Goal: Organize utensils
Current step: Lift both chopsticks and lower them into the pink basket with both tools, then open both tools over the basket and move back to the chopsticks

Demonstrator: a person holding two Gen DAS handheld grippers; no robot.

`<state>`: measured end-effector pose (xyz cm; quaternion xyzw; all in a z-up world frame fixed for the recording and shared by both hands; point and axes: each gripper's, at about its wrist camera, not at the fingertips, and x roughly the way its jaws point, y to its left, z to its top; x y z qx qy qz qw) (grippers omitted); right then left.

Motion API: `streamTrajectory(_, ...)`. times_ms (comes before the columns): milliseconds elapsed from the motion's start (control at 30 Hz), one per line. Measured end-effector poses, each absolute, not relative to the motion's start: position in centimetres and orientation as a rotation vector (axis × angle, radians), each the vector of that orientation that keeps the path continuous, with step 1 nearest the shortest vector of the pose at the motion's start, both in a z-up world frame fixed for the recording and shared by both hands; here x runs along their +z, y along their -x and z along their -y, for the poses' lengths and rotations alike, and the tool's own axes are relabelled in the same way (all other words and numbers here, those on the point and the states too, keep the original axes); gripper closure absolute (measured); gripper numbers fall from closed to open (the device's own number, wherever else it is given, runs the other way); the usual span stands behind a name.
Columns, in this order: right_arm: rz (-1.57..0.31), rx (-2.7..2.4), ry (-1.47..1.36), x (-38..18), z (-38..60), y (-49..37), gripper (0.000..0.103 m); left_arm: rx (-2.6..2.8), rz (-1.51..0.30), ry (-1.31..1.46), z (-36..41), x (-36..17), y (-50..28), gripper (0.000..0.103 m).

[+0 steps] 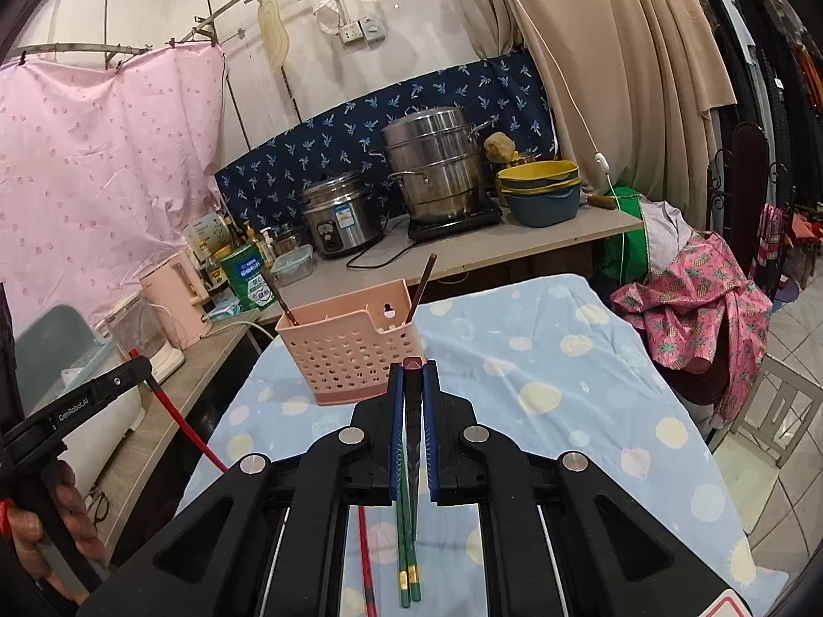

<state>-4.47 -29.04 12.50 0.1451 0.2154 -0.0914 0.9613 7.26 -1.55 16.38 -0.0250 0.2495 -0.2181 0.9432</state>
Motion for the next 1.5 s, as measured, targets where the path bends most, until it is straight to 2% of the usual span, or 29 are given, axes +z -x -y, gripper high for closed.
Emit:
streamTrajectory(333,-0.320,-0.160,-0.372,15.8,31.2,0.9,0.096,-0.450,-0.409,0.067,3.4,20.5,-10.7,0.096)
streamTrajectory(800,-0.154,-0.093,-0.545,20.2,34.3,-8.9,0.096,-0.431,-0.215,0.128,5.1,25.7,-17.9,0.096)
streamTrajectory(967,-0.152,-0.095,-0.571,19.9,34.5,-12.4,0.096,-0.405,-0.205,0.140,5.6,25.4,-20.7,0.096)
streamTrajectory(1167,-0.242,-0.108,-0.553,17.4,34.3,-16.2,0.096,-0.373,-0.254,0.129,5.9,23.3,-23.5,0.096)
streamTrajectory(1500,-0.349,-0.121,-0.530,14.0,33.7,-18.3,0.095,-0.372,-0.338,0.117,6.3,20.4,-25.3,0.096)
